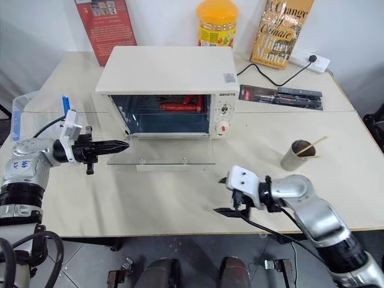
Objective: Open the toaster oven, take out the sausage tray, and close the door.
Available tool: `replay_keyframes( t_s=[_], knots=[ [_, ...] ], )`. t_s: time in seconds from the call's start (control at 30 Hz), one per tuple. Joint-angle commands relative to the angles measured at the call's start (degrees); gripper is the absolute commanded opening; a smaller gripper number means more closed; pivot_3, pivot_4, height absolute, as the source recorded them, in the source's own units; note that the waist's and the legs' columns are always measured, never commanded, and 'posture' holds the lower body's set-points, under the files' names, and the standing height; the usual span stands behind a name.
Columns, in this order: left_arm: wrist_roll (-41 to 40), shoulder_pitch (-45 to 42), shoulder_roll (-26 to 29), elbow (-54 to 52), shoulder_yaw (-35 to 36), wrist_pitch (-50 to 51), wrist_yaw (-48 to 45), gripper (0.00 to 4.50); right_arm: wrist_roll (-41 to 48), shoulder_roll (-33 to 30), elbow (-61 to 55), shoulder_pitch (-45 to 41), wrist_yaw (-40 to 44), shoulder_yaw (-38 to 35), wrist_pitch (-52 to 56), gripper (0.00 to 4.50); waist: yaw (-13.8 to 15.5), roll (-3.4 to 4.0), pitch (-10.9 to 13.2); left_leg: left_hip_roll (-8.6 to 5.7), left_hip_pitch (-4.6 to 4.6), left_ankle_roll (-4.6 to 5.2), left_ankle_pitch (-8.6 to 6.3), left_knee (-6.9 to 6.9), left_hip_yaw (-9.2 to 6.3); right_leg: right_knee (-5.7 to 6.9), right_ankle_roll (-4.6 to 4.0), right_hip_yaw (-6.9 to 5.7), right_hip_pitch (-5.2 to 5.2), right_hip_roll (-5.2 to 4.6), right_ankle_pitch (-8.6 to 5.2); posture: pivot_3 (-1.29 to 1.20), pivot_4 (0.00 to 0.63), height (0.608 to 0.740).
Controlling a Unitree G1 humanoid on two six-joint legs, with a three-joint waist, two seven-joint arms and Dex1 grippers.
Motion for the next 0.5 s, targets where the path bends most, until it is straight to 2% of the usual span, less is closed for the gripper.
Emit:
replay_keyframes(
  t_s=[0.03, 0.13, 0.2, 0.4, 0.5],
  knots=[
    [2.0, 1.3, 0.5, -1.8, -1.6, -1.0, -1.0, 0.02, 2.5, -2.0, -3.6, -0.4, -0.7, -5.9, 0.7, 4.50, -0.3, 0.00, 0.0, 0.00, -0.02, 0.00, 0.00, 0.06, 0.00, 0.01, -0.01, 0.00, 0.00, 0.00, 0.01, 0.00, 0.150, 0.740],
    [3.6, 3.3, 0.8, -3.3, -3.4, -1.5, -1.4, 0.02, 3.0, -1.5, -4.3, -2.6, -3.4, -9.3, 0.5, 4.50, -0.4, 0.00, 0.0, 0.02, -0.02, 0.01, 0.00, 0.10, 0.00, 0.02, -0.02, 0.01, 0.01, 0.00, 0.01, 0.00, 0.150, 0.740],
    [5.6, 4.6, 1.4, -4.1, -4.9, -2.8, -1.3, 0.02, 2.8, 0.6, -4.9, -6.5, -5.8, -8.3, 1.4, 4.50, -0.3, 0.00, 0.0, 0.02, -0.04, 0.02, -0.01, 0.10, 0.00, 0.02, -0.02, 0.00, 0.00, 0.00, 0.01, 0.00, 0.150, 0.740],
    [7.7, 7.4, 1.5, -6.0, -5.7, -6.2, 0.7, 0.02, -4.7, 9.5, -1.1, -18.2, -12.2, 2.5, -1.6, 4.50, -0.4, 0.05, 0.0, 0.04, -0.07, 0.02, -0.01, 0.21, -0.03, 0.09, -0.03, 0.02, -0.03, 0.00, 0.01, 0.00, 0.150, 0.740],
    [5.8, 8.3, -0.2, -7.1, -2.8, -7.3, 4.4, 0.02, -13.0, 13.9, 5.4, -24.1, -15.9, 9.8, -5.7, 4.50, -0.4, 0.05, 0.0, 0.03, -0.08, 0.06, -0.03, 0.23, -0.03, 0.10, -0.03, 0.02, -0.03, -0.01, 0.01, 0.00, 0.150, 0.740]
  ],
)
